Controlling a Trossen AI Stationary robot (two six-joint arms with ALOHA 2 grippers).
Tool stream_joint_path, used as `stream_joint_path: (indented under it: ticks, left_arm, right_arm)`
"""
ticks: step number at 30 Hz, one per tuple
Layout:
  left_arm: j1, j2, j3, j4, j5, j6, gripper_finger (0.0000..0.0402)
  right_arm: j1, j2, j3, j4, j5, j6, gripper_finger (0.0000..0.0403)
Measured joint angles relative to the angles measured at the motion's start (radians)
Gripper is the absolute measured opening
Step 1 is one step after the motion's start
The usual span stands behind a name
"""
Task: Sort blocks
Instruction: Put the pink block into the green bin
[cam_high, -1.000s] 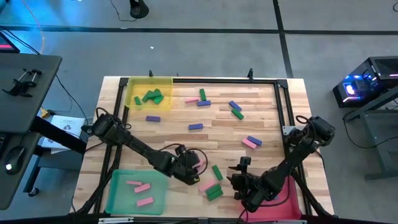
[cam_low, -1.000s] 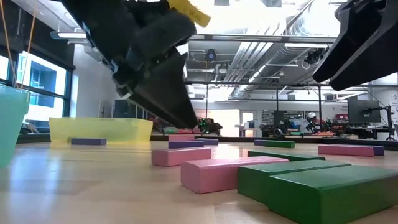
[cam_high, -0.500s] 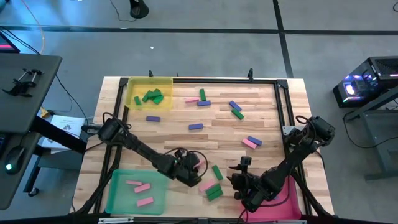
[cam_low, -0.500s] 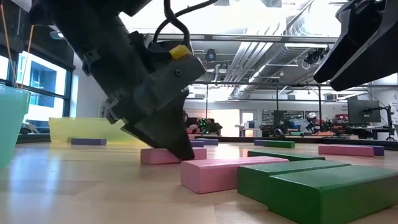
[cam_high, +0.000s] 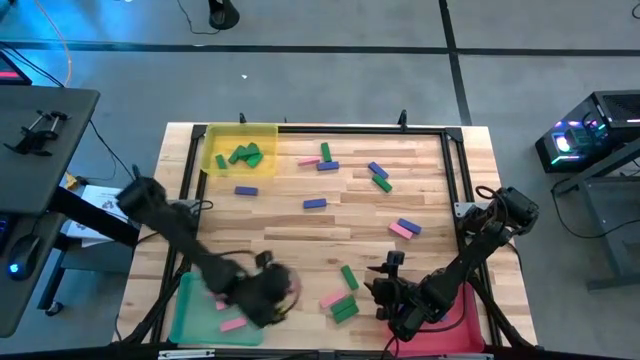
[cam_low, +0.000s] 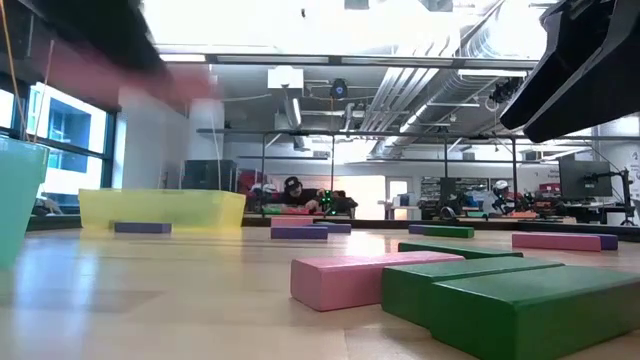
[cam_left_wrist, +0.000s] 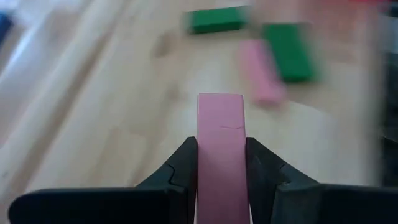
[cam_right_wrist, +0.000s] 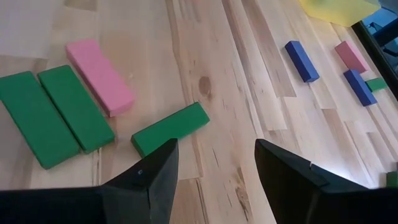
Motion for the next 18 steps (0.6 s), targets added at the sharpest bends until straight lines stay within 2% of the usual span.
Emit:
stream_joint_path:
  ticks: [3, 7, 13, 18]
  left_arm:
    - [-0.104, -0.068, 0.002, -0.028, -0.001, -0.043, 0.0068]
    - [-0.228, -0.107, 0.002, -0.165, 0.014, -0.340, 0.0068]
    - [-0.355, -0.070, 0.001, -0.395, 0.163, -0.782, 0.0068]
    - [-0.388, 0.000, 0.000, -0.440, 0.273, -0.905, 0.0080]
  right_arm:
    - [0.001, 0.000, 0.000, 0.000, 0.011, 0.000, 0.0196]
    - [0.003, 0.000, 0.000, 0.001, 0.016, 0.000, 0.0196]
    - [0.003, 0.000, 0.000, 0.006, 0.016, 0.000, 0.0196]
    - [0.003, 0.000, 0.000, 0.008, 0.016, 0.000, 0.0196]
